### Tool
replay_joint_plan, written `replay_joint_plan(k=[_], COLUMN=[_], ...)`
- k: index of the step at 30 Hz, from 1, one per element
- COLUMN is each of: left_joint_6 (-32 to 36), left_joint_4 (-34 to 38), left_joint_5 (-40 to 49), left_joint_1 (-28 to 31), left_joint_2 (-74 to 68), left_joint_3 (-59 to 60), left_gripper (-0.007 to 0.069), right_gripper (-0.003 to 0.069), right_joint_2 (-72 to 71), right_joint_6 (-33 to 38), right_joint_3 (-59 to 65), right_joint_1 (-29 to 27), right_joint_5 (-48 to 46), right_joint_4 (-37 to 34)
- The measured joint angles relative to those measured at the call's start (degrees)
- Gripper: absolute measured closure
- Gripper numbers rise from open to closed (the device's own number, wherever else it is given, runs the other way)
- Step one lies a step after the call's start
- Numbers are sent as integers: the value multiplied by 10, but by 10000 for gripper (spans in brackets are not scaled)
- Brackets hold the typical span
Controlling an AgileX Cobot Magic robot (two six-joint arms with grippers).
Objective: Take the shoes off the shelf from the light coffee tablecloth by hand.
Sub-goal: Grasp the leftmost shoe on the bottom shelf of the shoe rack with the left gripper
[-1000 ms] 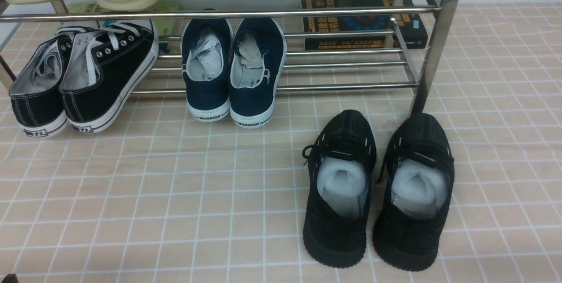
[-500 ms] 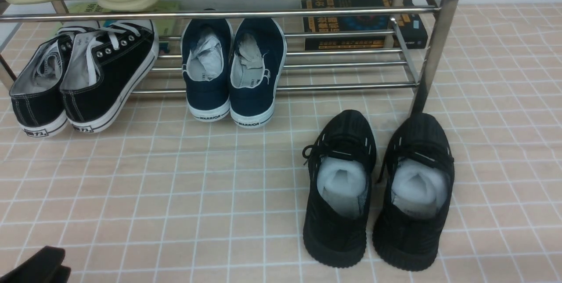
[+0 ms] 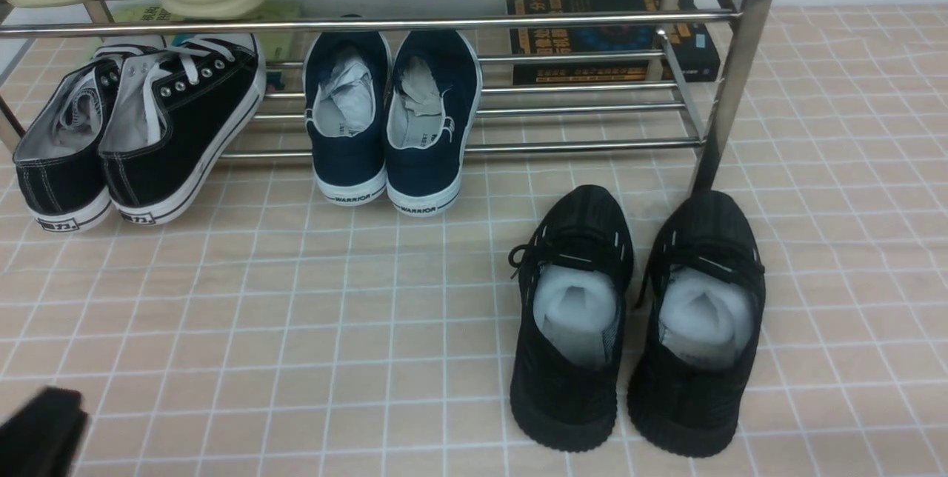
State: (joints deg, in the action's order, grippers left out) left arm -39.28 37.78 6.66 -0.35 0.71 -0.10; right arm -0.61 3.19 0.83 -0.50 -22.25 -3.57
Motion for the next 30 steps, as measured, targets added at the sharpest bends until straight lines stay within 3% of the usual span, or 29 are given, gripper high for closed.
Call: replay_joint_plan(k=[4,9,13,15,18,22,25,28,30], left_joint_6=[111,209,266,295,284,213,187,196,216], left_joint_4=[-18,-48,-135,-231,-374,-561,-650,-677,-645], left_joint_5=[5,122,306,394,488,571,605,631,632], left_joint_1=[0,0,0,-1,-1,-1,0,13,42], left_joint_2=[-30,-165,-358,-450,-568,-680,-747,-814,-854], left_joint_3=[-88,-220,-353,-417,-525,-661,-737,-798,-826], left_gripper=[589,623,623,623,623,622,618,612,610], right_gripper=[451,447,442,438,434,428,424,421,421], right_joint_2=[0,0,0,0,0,0,0,0,0], right_joint_6=[0,0,0,0,0,0,0,0,0], right_joint_3=[0,0,0,0,0,0,0,0,0], right_joint_1=[0,0,0,0,0,0,0,0,0], right_joint_5=[0,0,0,0,0,0,0,0,0], right_joint_4=[0,0,0,0,0,0,0,0,0])
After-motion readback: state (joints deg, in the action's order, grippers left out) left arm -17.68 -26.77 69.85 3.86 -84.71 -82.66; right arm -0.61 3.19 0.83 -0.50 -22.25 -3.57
